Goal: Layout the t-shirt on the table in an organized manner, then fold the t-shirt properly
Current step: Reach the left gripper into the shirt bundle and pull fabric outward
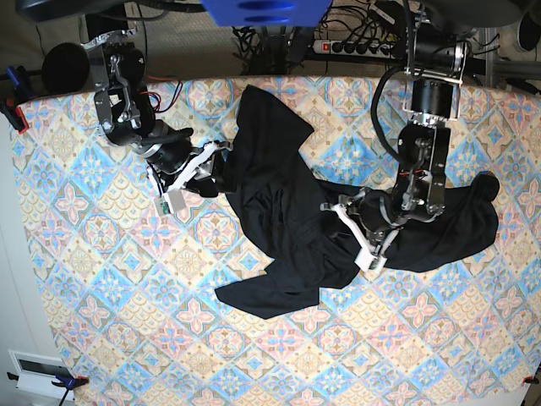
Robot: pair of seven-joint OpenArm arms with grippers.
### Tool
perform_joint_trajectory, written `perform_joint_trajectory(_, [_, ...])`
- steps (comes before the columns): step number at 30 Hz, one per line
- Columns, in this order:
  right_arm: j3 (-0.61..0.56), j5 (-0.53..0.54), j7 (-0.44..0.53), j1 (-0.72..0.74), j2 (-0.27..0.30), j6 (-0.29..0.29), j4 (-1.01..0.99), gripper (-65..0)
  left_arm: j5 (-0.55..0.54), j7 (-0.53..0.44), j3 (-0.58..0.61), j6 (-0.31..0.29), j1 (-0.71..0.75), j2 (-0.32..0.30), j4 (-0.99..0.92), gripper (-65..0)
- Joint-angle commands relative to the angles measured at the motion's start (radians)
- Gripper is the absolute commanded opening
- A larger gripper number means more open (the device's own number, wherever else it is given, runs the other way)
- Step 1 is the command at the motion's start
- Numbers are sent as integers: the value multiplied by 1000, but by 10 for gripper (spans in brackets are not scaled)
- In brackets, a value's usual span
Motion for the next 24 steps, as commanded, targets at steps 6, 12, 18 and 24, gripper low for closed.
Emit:
perform_joint_trajectory(6, [5,14,24,15,6,10,19,-415,65,-122,109,-4,-22,-10,-76,-357])
perform_joint_trajectory(12, [5,16,24,16,4,10,19,-415,59,-164,232,-11,-36,-10,-131,-388])
perform_joint_trajectory(18, [5,13,24,22,3,10,11,-415,-59,-162,218,-10,1,-68,-17,-650])
perform_joint_trajectory(24, [5,13,24,24,3,10,-17,-415,-196,-162,50,-11,170,-185,173,-650])
